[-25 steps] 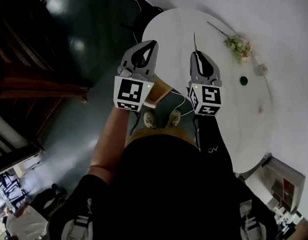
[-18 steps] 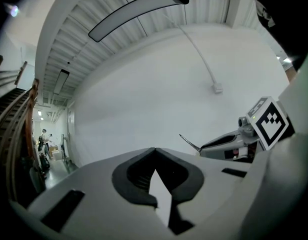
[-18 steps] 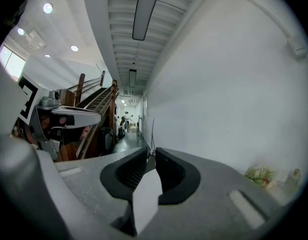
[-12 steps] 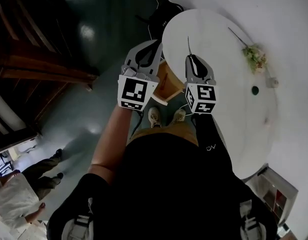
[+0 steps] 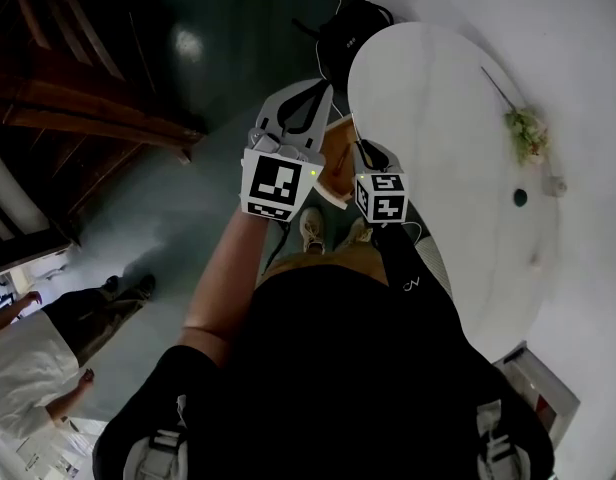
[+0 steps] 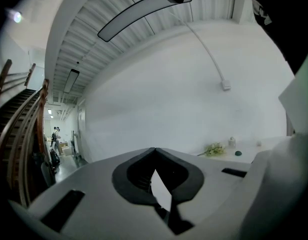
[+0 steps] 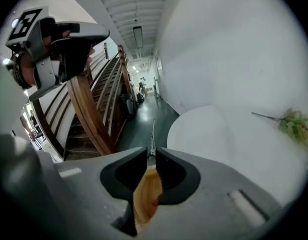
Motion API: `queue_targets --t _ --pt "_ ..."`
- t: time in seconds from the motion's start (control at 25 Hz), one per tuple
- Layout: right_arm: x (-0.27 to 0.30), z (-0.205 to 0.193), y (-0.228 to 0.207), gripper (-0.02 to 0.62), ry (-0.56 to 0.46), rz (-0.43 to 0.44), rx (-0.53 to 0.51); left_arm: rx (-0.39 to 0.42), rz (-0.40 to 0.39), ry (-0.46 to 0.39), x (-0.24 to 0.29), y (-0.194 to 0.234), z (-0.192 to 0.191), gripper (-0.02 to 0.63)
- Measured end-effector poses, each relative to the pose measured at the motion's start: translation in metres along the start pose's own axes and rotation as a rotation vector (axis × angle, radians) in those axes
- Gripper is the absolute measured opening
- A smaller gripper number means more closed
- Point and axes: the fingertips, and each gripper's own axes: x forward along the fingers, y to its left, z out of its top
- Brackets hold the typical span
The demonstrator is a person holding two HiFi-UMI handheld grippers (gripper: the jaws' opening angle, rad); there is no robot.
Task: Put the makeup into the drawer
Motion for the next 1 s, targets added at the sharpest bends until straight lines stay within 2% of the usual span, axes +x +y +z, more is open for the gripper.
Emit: queue_targets --t 0.4,0.76,1.0 --pt "0.028 -0.072 0.014 0.057 0.260 0.048 0.051 -0.026 0.047 0.010 -0.009 0.019 -0.011 0.008" --pt "0.028 -0.076 0.022 0.057 0.269 0.061 0.029 -0.027 0.059 0.009 -0.016 0.025 -0.012 0.007" --pt "0.026 -0.074 0.029 0.080 0.258 0.070 0.006 -0.026 0.051 0.000 -0.019 0.025 -0.009 0.007"
